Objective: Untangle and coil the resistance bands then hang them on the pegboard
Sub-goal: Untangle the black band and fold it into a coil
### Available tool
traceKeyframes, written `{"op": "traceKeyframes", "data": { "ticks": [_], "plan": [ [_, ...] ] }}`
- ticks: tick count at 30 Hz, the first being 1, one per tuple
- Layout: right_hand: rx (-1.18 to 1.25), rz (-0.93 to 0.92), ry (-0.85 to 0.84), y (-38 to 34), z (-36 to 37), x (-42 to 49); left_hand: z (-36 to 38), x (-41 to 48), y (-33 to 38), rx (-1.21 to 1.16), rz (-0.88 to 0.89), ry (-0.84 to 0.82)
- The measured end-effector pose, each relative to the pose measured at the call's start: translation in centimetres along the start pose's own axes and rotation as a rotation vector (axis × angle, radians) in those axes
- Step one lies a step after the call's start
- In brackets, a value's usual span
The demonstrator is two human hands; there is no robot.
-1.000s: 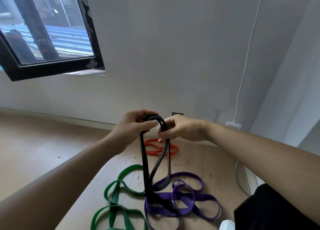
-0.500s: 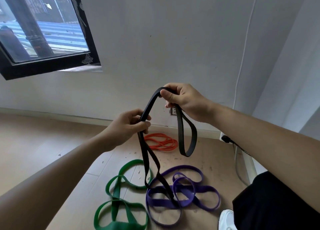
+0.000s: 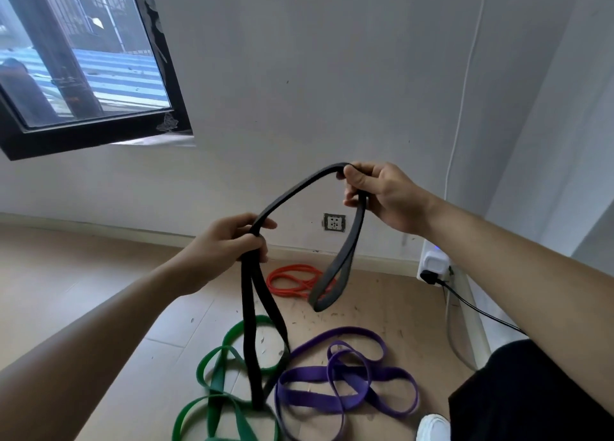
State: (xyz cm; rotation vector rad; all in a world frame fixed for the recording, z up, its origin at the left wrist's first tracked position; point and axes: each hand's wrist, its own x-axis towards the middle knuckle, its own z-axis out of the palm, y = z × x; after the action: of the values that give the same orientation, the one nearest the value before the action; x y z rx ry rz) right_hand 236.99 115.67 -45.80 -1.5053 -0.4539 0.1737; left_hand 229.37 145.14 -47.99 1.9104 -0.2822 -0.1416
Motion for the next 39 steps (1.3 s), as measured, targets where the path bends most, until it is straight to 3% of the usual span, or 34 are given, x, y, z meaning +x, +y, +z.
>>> {"op": "traceKeyframes", "data": {
  "ticks": [10, 15, 18, 23, 31, 39],
  "plan": [
    [-0.377, 0.198, -0.307, 2.6, -0.7, -0.9, -0.6, -0.8, 2.8, -0.448, 0.006, -0.037],
    [-0.528, 0.227, -0.424, 2.7, 1.0, -1.1, 0.4, -0.6, 3.1, -0.385, 0.046, -0.021],
    [-0.569, 0.229, -0.446, 2.7, 1.7, -1.2, 0.9, -0.6, 3.2, -0.215, 0.074, -0.021],
    [-0.380, 0.156, -0.488, 1.7, 4.0, -1.3, 1.6, -0.6, 3.1, -0.056, 0.057, -0.051],
    [-0.267, 0.010, -0.348, 0.5, 6.0, -1.0, 2.2, -0.3, 2.4, -0.013, 0.002, -0.062],
    [-0.416, -0.066, -0.305, -0.7, 5.4, -1.1, 1.1, -0.2, 1.0, -0.001, 0.010, -0.090]
  ]
}}
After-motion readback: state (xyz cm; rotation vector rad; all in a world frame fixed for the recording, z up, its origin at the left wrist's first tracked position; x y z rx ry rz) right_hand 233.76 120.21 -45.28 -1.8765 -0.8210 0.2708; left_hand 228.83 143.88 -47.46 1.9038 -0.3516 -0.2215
